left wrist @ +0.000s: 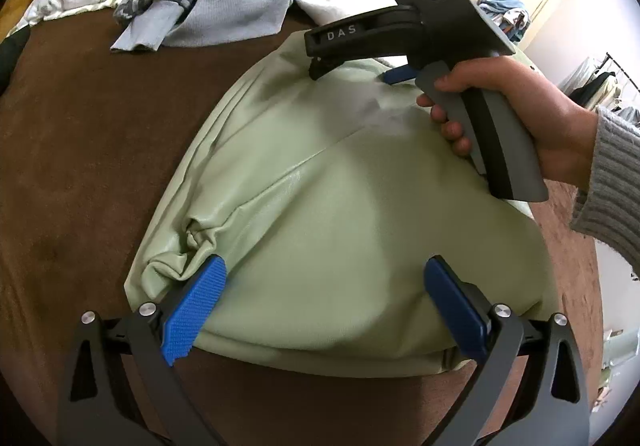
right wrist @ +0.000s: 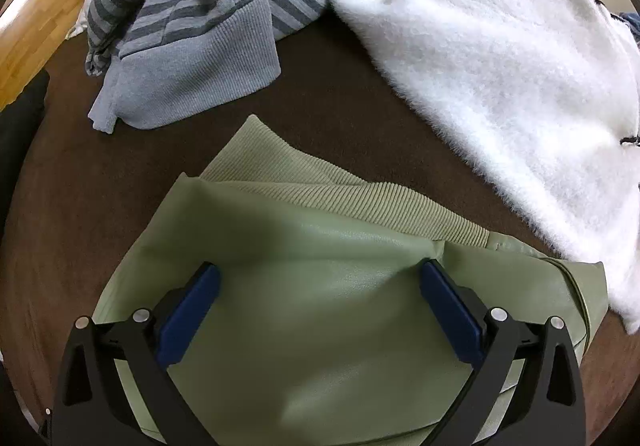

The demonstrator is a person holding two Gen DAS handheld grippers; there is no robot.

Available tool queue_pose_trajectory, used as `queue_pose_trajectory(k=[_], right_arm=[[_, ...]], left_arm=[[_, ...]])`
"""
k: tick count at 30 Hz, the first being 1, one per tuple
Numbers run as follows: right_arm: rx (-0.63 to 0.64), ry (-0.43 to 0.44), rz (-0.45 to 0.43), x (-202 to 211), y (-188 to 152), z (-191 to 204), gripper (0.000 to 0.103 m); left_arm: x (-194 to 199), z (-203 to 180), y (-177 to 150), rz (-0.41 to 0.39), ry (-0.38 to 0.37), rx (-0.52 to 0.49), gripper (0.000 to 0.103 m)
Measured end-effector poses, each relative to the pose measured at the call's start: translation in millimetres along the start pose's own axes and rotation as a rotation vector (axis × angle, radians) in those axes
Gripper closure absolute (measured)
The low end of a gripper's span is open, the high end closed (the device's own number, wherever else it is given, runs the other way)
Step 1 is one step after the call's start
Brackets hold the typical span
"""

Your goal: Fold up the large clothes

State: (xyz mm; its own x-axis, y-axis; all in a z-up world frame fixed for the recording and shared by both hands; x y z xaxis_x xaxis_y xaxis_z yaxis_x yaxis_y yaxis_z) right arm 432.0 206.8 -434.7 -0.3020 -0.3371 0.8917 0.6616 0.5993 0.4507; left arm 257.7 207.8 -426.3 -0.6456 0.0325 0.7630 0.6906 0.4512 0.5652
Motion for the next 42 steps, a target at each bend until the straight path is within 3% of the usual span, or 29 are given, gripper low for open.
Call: queue_pose_trajectory(k=[8,14,20,23,28,33,42], right_arm=[[0.005,-0.004,0.011,1,6,0,0.004],[-0.062,0.055,-0.027,43,14,-5,0.006],[-0.231,0.131,-0.024,103,-12,-48,0.006],[-0.309,0.138,-0.029,125,-38,-68,0.006],[-0.442,0.163,-0.02,144,-89,-105,0.006],[-0.569,0.269,-0.032,140,-131,-123,0.006],[-0.753,0.516,-0.02,100,-169,-119,0.006]], left_arm=[[-1,1,4,0.025,-0.011,-0.001,0.006],[12,-7,24,0.107,-0.015,-0.052,0.006],[42,-3,70,0.094,-0.023,-0.114,0.006],[43,12,95,0.102,-0.063,-0.111,0.006],[6,39,109,0.183,-0.151,-0.08,0.006],[-49,65,100,0.325,-0.233,0.018,0.007],[-95,81,83,0.381,-0.396,0.099,0.007]])
Point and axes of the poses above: each gripper's, at about its wrist camera, not at the fingertips, and x roughly against the way its jaws point, z to its left, y to its top, the point moved 5 cm from there along -x, roughly the way its jaws point, and after that the axes turned 8 degrees about -z, right-handed, at the moved point
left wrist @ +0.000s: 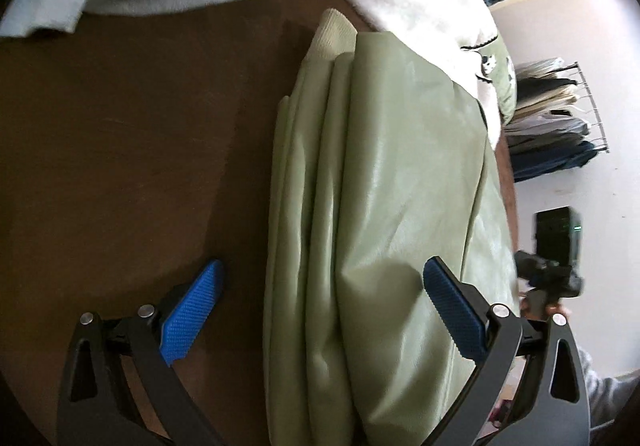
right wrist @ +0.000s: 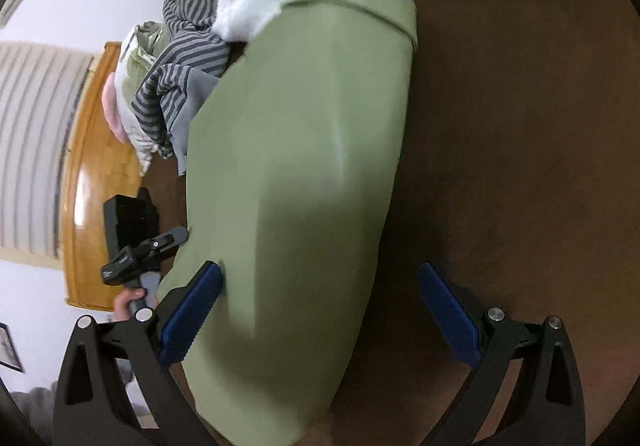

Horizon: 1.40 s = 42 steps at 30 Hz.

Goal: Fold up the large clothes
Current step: 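Push the folded jacket bundle with both grippers to square its sides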

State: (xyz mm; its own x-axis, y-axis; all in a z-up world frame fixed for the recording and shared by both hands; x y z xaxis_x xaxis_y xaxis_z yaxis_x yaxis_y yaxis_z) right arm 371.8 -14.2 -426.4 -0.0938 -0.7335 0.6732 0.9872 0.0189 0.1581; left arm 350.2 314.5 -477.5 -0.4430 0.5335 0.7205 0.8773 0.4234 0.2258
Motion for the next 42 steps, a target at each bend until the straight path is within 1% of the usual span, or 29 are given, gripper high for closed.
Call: queue_pose_trajectory(k=[2,4,7,11,13,16,19,22,25,27,29,31,32,33,35,37,38,42], right_arm=[[-0.051,0.053,-0.008,-5,1,-5,0.006],[-0.082,0.089,-0.015,-11,4,-8,0.006],[-0.105,0.129,-0.022,-15,8,-10,0.005],[-0.089,0.143,-0.013,-23,13,-3,0.005],[-0.07,0.137,0.006,-27,15,-1,0.005],[-0.038,0.131,0.04,-37,16,8,0.005],[-0.004,0.103,0.056,-45,15,13,0.004],[-0.008,0.107,0.047,-46,14,11,0.004],[-0.009,0.112,0.038,-44,13,9,0.004],[-0.011,0.112,0.04,-44,14,8,0.004],[-0.014,0.114,0.047,-46,15,8,0.004],[-0.021,0.115,0.054,-49,17,10,0.004],[-0.023,0.109,0.066,-50,17,9,0.004],[-0.021,0.103,0.073,-51,17,10,0.004],[-0.005,0.086,0.095,-52,17,12,0.004],[0.005,0.074,0.106,-54,17,13,0.004],[0.017,0.068,0.109,-55,17,14,0.004],[0.05,0.051,0.094,-54,13,16,0.004]], left_arm=[[0,-1,2,-0.006,-0.042,0.001,0.007],[-1,3,5,-0.001,-0.105,0.025,0.007],[-2,7,11,0.022,-0.16,0.042,0.007],[-7,-3,10,0.069,-0.151,-0.026,0.007],[-12,-11,8,0.089,-0.159,-0.045,0.007],[-23,-23,8,0.1,-0.151,-0.069,0.007],[-28,-29,9,0.109,-0.131,-0.073,0.007],[-31,-36,9,0.112,-0.112,-0.083,0.007],[-36,-45,5,0.117,-0.066,-0.116,0.006],[-33,-45,6,0.121,-0.071,-0.1,0.007],[-32,-53,4,0.132,-0.1,-0.106,0.007],[-39,-63,-1,0.156,-0.057,-0.179,0.006],[-44,-64,-4,0.166,-0.037,-0.197,0.006],[-49,-62,-6,0.174,-0.028,-0.198,0.006],[-50,-61,-3,0.164,-0.048,-0.17,0.007],[-48,-56,0,0.144,-0.083,-0.109,0.007],[-47,-55,0,0.135,-0.095,-0.098,0.007],[-48,-55,0,0.149,-0.106,-0.1,0.008]])
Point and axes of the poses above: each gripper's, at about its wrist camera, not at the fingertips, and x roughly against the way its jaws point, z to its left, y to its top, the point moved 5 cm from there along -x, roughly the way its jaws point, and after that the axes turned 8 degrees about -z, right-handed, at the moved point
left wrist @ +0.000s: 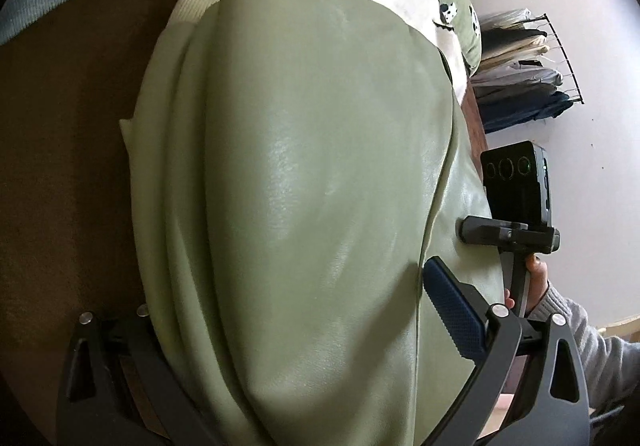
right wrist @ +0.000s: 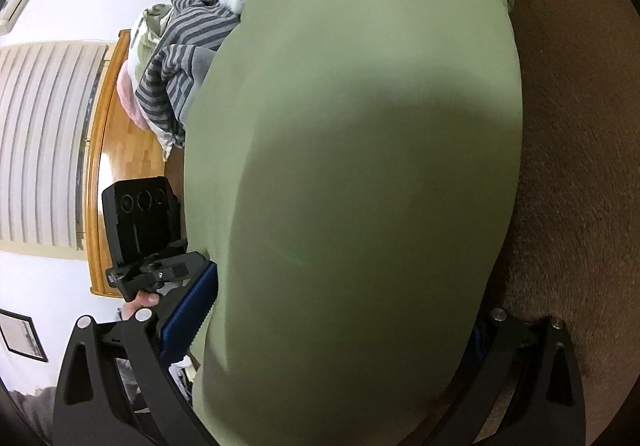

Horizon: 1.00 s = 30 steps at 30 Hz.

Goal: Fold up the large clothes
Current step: 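Push the folded jacket bundle with both grippers to square its sides, then grasp the folded green bundle with both grippers and lift it off the table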

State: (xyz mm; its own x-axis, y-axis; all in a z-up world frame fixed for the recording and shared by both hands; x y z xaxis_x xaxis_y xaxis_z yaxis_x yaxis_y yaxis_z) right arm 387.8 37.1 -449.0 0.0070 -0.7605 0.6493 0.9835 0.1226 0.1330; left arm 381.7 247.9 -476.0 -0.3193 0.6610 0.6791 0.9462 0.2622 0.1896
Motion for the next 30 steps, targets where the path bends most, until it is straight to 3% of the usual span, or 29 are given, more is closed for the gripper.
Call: queue_pose_trajectory(k=[2,3,5,7,10,13,19,30], right_arm=[[0.018,-0.042,-0.023,2,-2,1,0.009],[0.036,-0.072,-0.031,3,-3,1,0.018],[0.07,-0.116,-0.061,7,-7,2,0.028],[0.093,-0.134,-0.082,8,-9,5,0.035],[0.121,-0.145,-0.12,12,-11,9,0.044],[0.13,-0.133,-0.14,17,-11,13,0.053],[0.182,-0.109,-0.155,24,-11,34,0.065],[0.207,-0.065,-0.18,44,-18,64,0.071]], left_arm=[[-2,1,0,0.008,0.011,-0.001,0.013],[-1,2,0,0.016,0.03,-0.002,0.018],[-5,1,6,0.012,0.07,0.006,0.043],[-1,3,4,-0.016,0.083,0.023,0.051],[-1,-8,3,-0.069,0.16,-0.032,0.059],[-1,-20,3,-0.12,0.224,-0.075,0.064],[8,-27,6,-0.159,0.216,-0.075,0.077],[19,-49,-2,-0.162,0.253,-0.135,0.082]])
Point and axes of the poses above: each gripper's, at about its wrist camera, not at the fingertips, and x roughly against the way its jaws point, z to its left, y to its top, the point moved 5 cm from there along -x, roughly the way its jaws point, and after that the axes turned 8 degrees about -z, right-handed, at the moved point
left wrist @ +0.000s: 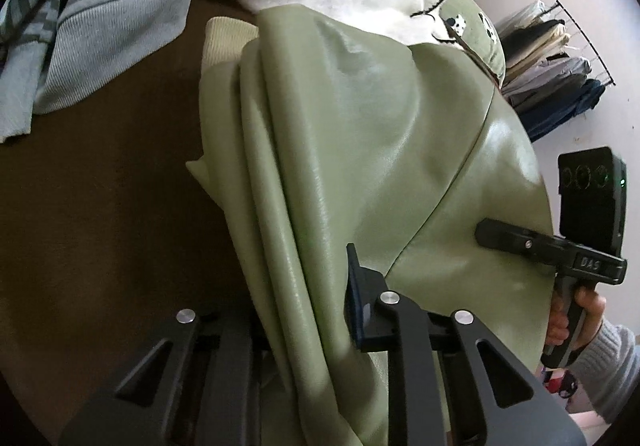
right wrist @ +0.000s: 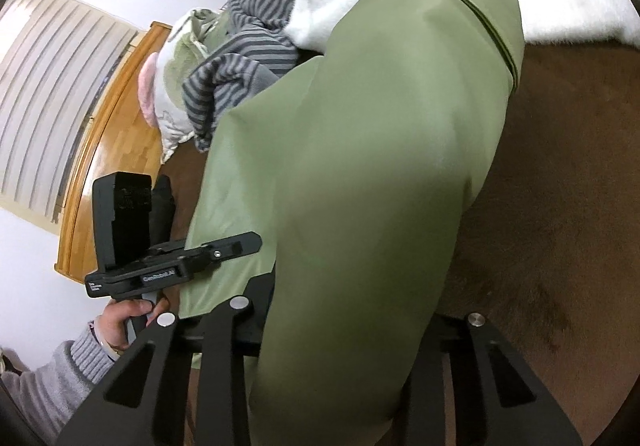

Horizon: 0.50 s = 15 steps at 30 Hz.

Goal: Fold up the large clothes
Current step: 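Grasp the folded green bundle with both grippers and lift it off the table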

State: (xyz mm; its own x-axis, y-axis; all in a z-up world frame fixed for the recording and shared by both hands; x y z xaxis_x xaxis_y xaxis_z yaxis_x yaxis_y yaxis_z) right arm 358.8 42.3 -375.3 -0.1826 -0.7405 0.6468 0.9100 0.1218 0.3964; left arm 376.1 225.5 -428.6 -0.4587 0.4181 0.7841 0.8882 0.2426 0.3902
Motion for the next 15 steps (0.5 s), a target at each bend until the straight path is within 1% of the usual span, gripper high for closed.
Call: queue_pose_trajectory(k=[3,8,11,15], right_arm=[[0.01,0.002,0.001,9,0,8,0.071],[0.024,0.006,-0.002,29,5,30,0.071],[0.037,0.019,-0.002,49,10,53,0.071],[0.074,0.037,0.0,85,18,93,0.071]], left_arm=[[6,-11,-1,-0.001,0.014,-0.023,0.082],[30,-28,0,-0.022,0.03,-0.018,0.082],[55,-44,3,-0.039,0.051,-0.006,0.082],[102,-71,8,-0.066,0.072,0.003,0.082]])
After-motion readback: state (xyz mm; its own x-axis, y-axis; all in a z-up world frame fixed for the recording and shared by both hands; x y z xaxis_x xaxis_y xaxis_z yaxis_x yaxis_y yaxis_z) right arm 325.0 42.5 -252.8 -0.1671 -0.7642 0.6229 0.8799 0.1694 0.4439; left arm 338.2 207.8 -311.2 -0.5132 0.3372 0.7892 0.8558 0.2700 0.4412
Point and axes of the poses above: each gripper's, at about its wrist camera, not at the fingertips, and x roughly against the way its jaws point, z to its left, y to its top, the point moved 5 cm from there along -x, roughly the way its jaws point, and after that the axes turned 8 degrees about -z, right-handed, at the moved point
